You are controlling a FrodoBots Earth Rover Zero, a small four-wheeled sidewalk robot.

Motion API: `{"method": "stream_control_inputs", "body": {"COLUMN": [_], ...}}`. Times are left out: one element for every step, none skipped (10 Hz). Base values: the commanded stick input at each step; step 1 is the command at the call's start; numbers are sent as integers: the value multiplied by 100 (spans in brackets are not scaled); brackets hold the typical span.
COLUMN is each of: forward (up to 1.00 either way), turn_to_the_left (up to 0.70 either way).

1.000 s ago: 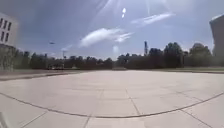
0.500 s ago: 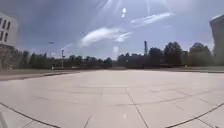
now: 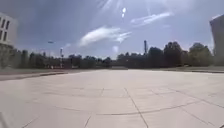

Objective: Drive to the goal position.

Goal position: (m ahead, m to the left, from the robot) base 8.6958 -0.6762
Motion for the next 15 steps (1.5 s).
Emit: {"method": "stream_control_inputs", "body": {"forward": [70, 70, 70, 70, 70, 70, 70, 70, 70, 70, 70, 70, 70, 70, 70], "turn_to_the_left": [0, 0, 0, 0, 0, 0, 0, 0, 0, 0, 0, 0, 0, 0, 0]}}
